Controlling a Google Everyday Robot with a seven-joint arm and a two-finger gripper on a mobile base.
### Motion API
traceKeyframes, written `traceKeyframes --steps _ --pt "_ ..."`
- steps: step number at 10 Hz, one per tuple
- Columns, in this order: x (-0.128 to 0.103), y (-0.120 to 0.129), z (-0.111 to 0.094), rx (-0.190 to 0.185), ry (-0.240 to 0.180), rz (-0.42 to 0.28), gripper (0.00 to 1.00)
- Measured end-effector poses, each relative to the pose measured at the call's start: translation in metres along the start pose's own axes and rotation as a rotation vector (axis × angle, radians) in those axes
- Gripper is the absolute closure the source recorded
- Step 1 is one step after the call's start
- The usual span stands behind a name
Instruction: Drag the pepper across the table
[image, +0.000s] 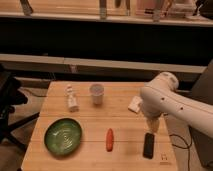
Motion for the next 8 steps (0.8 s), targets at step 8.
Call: traceKeyframes --steps 8 --pt "-0.051 0.002 0.015 0.009 -0.002 -0.232 0.20"
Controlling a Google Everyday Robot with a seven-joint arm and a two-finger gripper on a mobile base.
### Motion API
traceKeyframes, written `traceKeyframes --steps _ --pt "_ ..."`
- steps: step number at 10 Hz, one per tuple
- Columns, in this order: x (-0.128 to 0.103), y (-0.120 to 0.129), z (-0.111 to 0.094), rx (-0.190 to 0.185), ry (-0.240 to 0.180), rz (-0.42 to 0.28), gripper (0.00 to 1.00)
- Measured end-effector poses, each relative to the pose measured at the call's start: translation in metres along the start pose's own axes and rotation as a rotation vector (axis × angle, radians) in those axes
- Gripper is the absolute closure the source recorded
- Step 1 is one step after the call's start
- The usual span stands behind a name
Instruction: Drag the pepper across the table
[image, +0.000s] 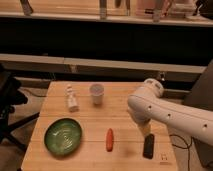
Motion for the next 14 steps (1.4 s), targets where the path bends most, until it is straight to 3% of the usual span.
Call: traceKeyframes --steps 8,14 --pt "-0.037 -0.008 0.019 0.003 0.003 -0.151 0.20" --pt "-0.070 -0.013 0.039 0.026 -0.035 -0.210 0.20"
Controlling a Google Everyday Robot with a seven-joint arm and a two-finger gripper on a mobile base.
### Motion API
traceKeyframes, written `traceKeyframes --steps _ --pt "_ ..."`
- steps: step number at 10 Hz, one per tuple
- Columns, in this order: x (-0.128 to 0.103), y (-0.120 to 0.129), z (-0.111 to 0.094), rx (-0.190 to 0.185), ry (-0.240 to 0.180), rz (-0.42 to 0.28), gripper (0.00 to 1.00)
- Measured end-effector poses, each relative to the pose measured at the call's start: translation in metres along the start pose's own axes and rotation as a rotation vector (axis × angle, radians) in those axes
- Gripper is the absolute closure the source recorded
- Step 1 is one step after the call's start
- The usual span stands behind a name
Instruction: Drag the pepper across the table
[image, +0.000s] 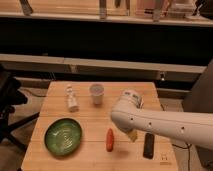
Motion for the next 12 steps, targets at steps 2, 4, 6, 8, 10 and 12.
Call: traceKeyframes --steps 2,4,6,8,10,12 --pt "-0.009 -0.001 0.004 -0.001 -0.016 -0.019 0.20" --pt "-0.017 -0.003 0.009 0.003 -0.032 -0.045 0.20" --pt "-0.023 -0.001 0.016 0.015 -0.054 -0.062 0.20" --pt "-0.030 -0.003 0.021 0.024 -0.073 -0.068 0.20" --pt "-0.038 -0.006 0.023 0.032 -0.092 -0.076 0.20" --pt "-0.044 -0.006 0.027 0.041 -0.107 -0.083 0.20"
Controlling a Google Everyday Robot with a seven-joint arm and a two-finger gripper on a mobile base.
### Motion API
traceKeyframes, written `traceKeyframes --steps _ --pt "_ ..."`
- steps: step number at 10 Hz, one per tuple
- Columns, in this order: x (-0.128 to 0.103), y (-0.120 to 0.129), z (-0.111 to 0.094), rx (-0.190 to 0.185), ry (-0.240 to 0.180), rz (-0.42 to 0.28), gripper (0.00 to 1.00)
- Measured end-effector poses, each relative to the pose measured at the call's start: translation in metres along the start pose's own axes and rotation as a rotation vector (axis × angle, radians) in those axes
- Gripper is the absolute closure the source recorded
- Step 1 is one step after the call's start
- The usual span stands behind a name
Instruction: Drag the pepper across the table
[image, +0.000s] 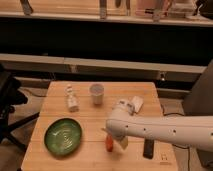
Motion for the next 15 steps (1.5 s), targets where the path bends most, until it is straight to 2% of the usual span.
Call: traceKeyframes --steps 5,9,15 --pt "-0.009 0.005 0.022 0.011 -0.036 -0.001 0.20" --pt "-0.018 0.005 0.029 0.005 -0.050 -0.024 0.20" --pt "-0.018 0.011 0.041 0.000 -0.064 -0.029 0.20"
